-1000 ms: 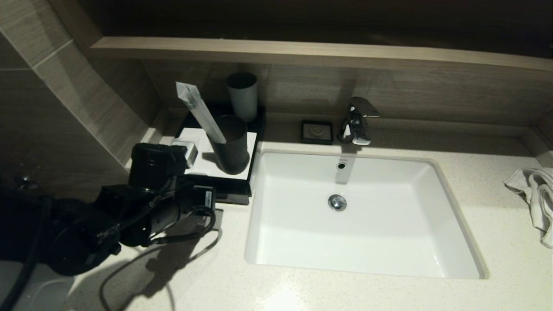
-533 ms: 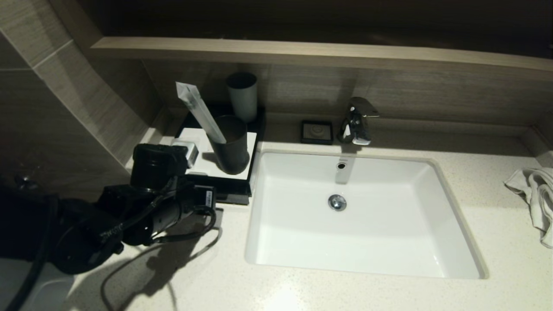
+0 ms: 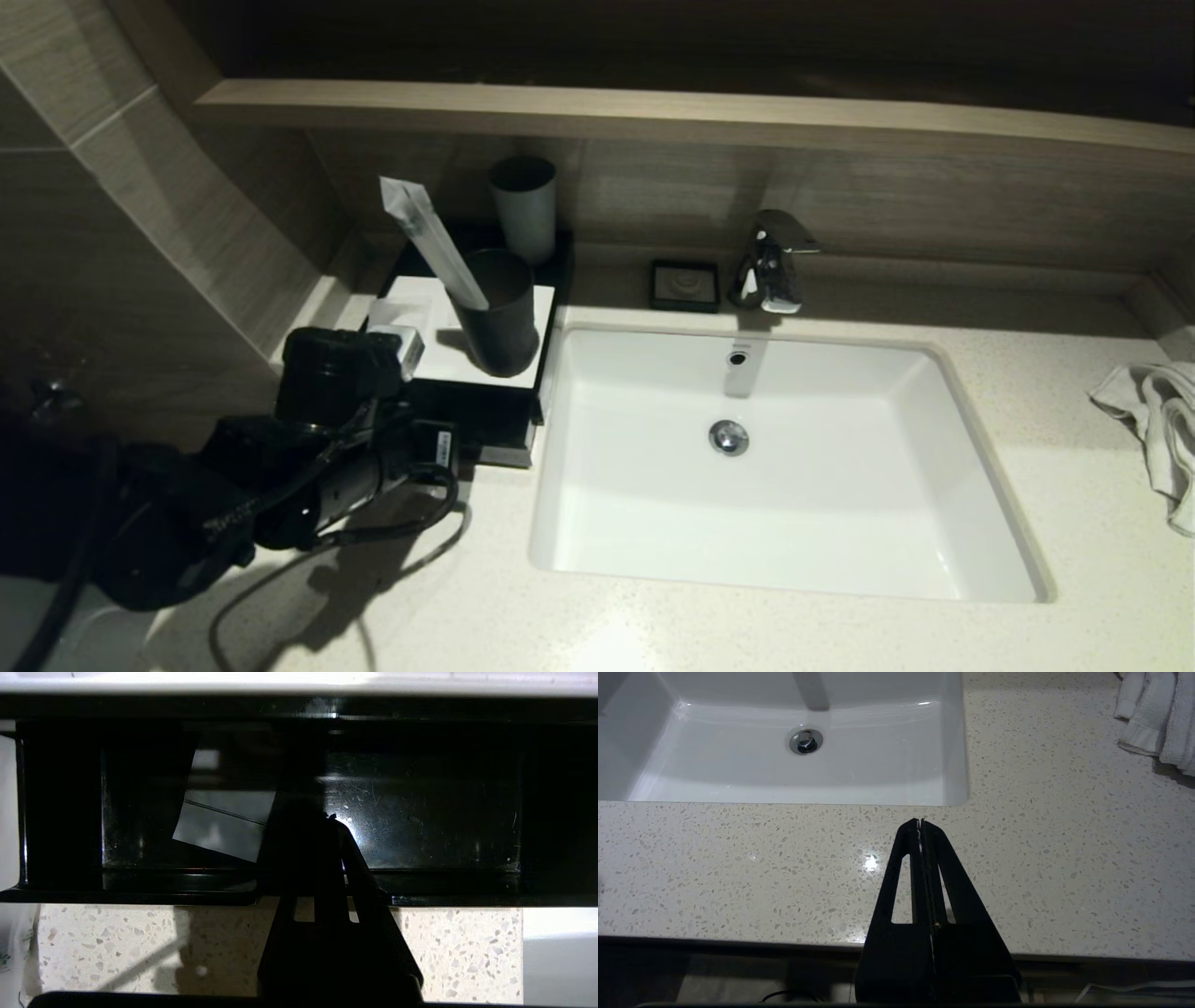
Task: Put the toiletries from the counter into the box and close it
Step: Open the drawer
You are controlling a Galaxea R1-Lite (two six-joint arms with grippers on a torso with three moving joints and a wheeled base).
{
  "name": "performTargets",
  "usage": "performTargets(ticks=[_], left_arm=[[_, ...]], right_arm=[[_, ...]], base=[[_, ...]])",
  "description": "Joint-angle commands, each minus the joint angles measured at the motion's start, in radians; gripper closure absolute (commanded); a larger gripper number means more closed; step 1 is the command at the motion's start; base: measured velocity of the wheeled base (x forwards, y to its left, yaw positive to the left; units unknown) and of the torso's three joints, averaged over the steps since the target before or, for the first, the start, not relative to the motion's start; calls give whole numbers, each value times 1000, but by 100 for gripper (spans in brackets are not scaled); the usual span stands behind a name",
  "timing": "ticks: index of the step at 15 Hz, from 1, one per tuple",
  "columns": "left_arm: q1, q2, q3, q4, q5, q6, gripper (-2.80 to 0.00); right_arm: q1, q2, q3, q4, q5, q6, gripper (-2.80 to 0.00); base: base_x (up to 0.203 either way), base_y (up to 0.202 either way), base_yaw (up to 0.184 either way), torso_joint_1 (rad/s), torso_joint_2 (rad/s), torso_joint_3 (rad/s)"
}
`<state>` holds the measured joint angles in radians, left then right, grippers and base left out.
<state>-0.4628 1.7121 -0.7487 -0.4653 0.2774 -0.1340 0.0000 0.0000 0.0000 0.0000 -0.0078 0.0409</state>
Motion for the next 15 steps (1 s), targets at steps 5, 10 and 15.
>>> performTargets(ticks=[5,10,15], left_arm=[[0,-85,65,-4,2,-2,0],[-8,-177,117,42,-2,-2,0],[-28,-240,152,88,-9,-1,0]], right_arm=[[0,0,0,0,0,1,0],[0,0,0,0,0,1,0],[0,0,0,0,0,1,0]], base=[[0,0,0,0,0,0],[0,0,0,0,0,0],[0,0,0,0,0,0]])
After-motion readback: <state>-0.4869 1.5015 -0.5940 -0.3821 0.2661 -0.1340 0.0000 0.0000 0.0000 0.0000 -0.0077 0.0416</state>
